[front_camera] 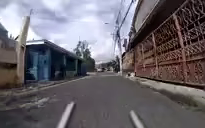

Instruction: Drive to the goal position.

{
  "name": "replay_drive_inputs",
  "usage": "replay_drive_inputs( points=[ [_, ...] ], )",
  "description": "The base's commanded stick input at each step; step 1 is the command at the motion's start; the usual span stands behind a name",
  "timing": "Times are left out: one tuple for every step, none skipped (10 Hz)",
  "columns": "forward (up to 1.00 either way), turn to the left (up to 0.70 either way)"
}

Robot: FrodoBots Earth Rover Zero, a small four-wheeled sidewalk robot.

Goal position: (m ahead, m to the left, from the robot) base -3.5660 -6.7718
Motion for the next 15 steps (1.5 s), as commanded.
replay_drive_inputs(
  points=[
    [0.0,0.85],
    [0.0,0.85],
    [0.0,0.85],
    [0.0,0.85],
    [0.0,0.85],
    [0.0,0.85],
    [0.0,0.85],
    [0.0,0.85],
    [0.0,0.85],
    [0.0,0.85],
    [0.0,0.85],
    [0.0,0.85],
    [0.0,0.85],
    [0.0,0.85],
    [0.0,0.85]
  ],
)
